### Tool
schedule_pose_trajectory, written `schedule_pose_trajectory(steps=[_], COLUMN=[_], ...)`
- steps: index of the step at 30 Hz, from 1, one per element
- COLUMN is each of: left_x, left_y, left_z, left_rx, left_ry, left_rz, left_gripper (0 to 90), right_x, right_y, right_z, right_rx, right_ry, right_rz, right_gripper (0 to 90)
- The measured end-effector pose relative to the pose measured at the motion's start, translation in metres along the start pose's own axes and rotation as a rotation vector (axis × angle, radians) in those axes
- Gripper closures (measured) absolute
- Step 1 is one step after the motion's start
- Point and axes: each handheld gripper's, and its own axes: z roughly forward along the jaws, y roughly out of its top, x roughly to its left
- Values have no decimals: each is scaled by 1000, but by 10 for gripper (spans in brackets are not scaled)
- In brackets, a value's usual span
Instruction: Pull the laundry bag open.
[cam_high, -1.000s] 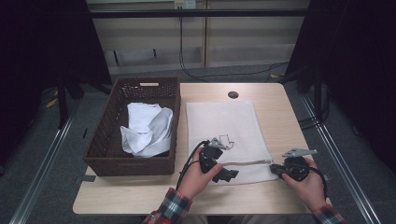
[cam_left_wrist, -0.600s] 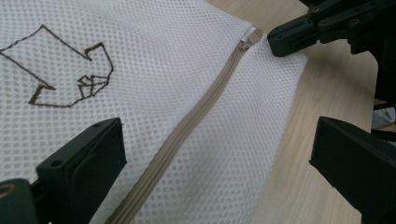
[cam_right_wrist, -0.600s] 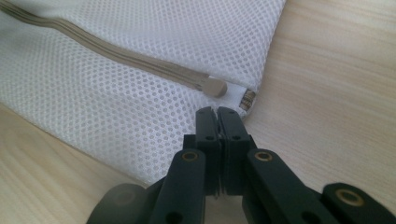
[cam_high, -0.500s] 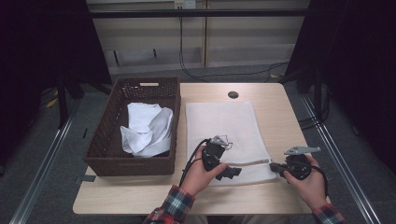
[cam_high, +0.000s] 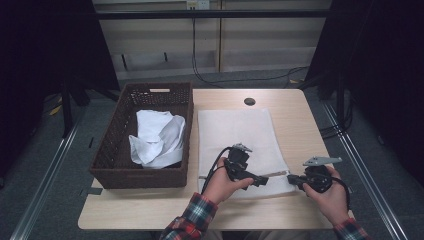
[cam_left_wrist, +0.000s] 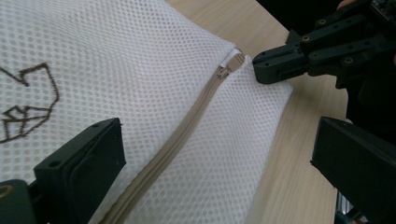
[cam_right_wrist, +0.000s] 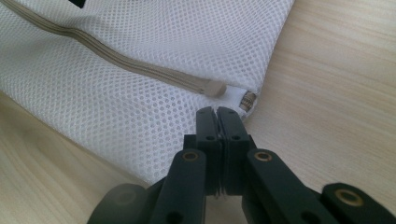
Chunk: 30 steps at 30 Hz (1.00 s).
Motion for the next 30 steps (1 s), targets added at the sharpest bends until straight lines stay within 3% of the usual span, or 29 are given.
schedule_pose_trajectory(steps=[2,5,9,12,13,14,16,20,23,30], left_x=[1,1,2,2,3,2,4,7,8,10], left_y=[1,2,2,3,3,3,3,1,-1,-4], left_z=[4,8,9,8,7,7,7,7,7,8], left_rx=[-1,0,-5,-3,-1,1,-1,2,0,12], left_ry=[-19,-8,-8,-6,-16,-1,-11,6,-4,17], left_rz=[-9,-38,-49,-48,-42,-41,-40,-50,-46,-43], left_gripper=[34,35,35,36,36,36,36,37,37,37], right_x=[0,1,-1,-2,-3,-4,-6,-12,-9,-6], right_y=[-1,-4,-4,-4,-3,-1,1,8,9,12], right_z=[2,3,2,1,1,0,-1,4,9,15], right_rx=[8,8,6,-3,-8,-11,-31,-30,-19,-24], right_ry=[8,0,-17,-3,-8,-15,-33,-65,-52,-47], right_rz=[-6,-3,-11,5,-1,6,13,20,20,11], right_gripper=[883,861,826,788,807,872,900,900,900,900])
